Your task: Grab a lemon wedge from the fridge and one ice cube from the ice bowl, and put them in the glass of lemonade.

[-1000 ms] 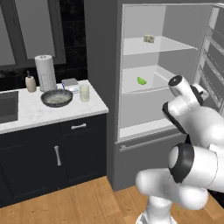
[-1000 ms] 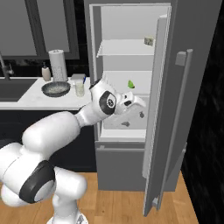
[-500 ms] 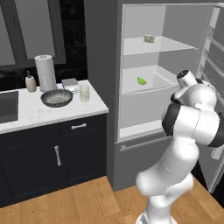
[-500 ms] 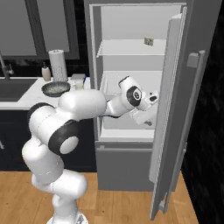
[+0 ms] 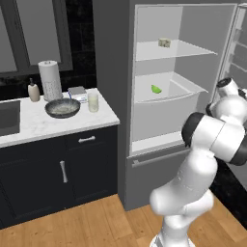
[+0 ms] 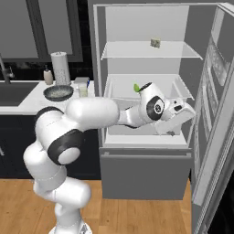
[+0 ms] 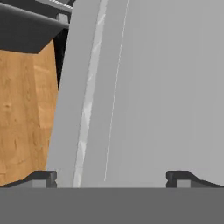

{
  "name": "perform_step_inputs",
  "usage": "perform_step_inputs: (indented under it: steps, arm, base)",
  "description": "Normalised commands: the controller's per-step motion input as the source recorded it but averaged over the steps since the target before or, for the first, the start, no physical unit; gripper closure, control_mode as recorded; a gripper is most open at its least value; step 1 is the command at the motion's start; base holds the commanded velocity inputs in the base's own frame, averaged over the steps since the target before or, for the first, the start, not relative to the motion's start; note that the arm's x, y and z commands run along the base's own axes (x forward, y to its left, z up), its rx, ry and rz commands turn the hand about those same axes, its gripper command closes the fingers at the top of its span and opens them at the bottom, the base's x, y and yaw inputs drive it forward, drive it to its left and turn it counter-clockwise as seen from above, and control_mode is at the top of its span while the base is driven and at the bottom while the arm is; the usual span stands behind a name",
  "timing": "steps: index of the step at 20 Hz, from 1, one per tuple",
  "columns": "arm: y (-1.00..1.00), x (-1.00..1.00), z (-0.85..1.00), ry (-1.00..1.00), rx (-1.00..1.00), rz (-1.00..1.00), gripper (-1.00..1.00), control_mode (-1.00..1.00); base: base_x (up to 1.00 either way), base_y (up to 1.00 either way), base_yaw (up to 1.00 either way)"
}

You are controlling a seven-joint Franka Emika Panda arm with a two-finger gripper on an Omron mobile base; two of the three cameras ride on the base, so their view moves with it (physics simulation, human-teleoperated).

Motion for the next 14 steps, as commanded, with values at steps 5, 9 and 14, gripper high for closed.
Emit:
perform_step_inputs:
  steps: [5, 9, 14]
  arm:
    - [0.95, -0.46, 0.32, -0.31, -0.10, 0.03, -1.00, -1.00]
    - [1.00, -0.38, 0.04, -0.27, 0.00, 0.00, -1.00, -1.00]
    - [1.00, -0.47, 0.00, -0.39, 0.09, -0.03, -1.00, -1.00]
  base:
    - [0.00, 0.00, 0.00]
    - [0.00, 0.00, 0.00]
    - [0.00, 0.00, 0.00]
